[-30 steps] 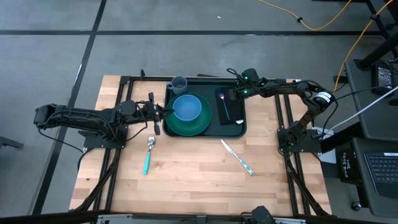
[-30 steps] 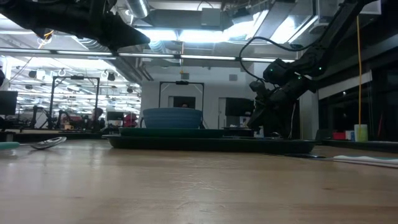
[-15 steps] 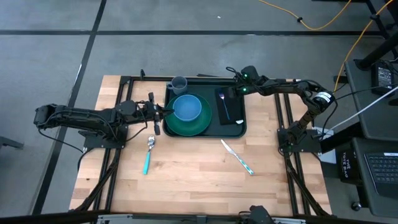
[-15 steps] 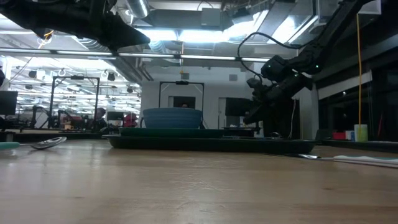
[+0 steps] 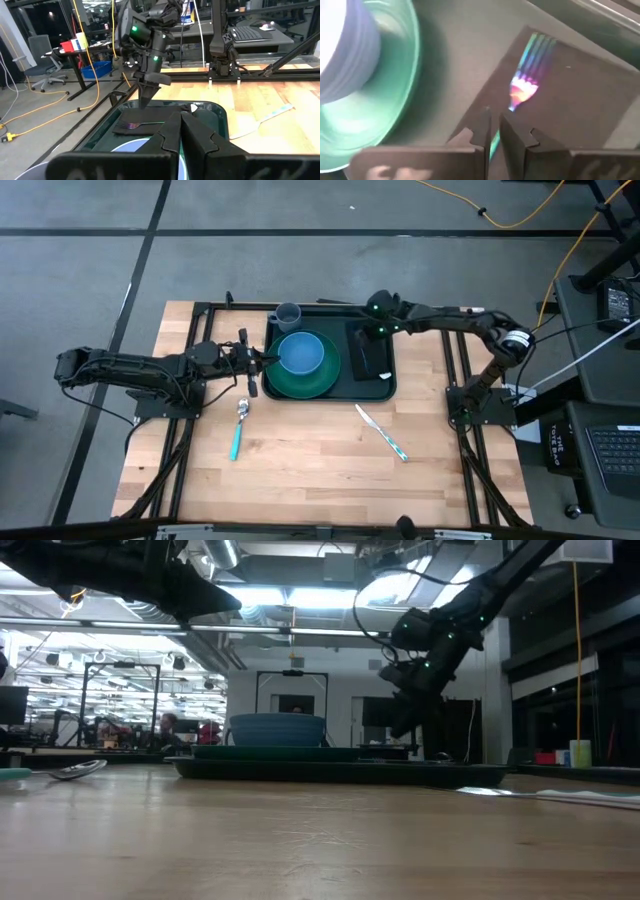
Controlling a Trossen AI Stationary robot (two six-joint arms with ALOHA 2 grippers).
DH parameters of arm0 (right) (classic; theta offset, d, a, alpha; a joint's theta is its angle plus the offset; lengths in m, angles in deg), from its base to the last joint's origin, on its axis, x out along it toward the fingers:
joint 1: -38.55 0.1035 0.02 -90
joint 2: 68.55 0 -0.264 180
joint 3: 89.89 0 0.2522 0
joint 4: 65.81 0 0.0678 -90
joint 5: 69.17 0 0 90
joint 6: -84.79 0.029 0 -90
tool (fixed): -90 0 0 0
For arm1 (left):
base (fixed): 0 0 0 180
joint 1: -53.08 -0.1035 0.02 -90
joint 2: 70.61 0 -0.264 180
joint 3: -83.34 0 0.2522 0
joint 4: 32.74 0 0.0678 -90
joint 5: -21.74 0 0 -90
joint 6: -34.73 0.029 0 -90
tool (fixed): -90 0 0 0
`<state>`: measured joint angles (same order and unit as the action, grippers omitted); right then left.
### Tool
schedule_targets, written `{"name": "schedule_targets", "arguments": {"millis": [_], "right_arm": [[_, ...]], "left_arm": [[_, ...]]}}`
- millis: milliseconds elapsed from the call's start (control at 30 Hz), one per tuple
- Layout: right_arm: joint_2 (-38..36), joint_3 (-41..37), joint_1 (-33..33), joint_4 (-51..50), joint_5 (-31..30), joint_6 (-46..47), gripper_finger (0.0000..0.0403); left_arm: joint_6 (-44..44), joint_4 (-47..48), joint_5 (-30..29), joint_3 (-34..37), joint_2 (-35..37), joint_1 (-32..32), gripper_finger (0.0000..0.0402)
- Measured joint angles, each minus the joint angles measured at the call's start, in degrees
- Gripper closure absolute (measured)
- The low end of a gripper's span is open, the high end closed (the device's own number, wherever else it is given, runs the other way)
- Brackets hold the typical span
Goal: Set up tray
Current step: Put the blue fork on the black table napkin
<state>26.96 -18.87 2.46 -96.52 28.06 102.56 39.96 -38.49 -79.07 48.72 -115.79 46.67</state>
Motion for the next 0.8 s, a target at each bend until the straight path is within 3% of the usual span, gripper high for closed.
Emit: {"name": "schedule_targets", "arguments": {"millis": [533, 800], "right_arm": [[0.0, 0.0, 4.1, -1.3, -7.3, -1.8, 0.0358], [0.0, 0.0, 4.2, -1.4, -7.3, -1.9, 0.0307]], "left_arm": [[-0.1, 0.0, 0.0, 0.0, 0.0, 0.0, 0.0395], [-0.1, 0.0, 0.0, 0.0, 0.0, 0.0, 0.0395]]}}
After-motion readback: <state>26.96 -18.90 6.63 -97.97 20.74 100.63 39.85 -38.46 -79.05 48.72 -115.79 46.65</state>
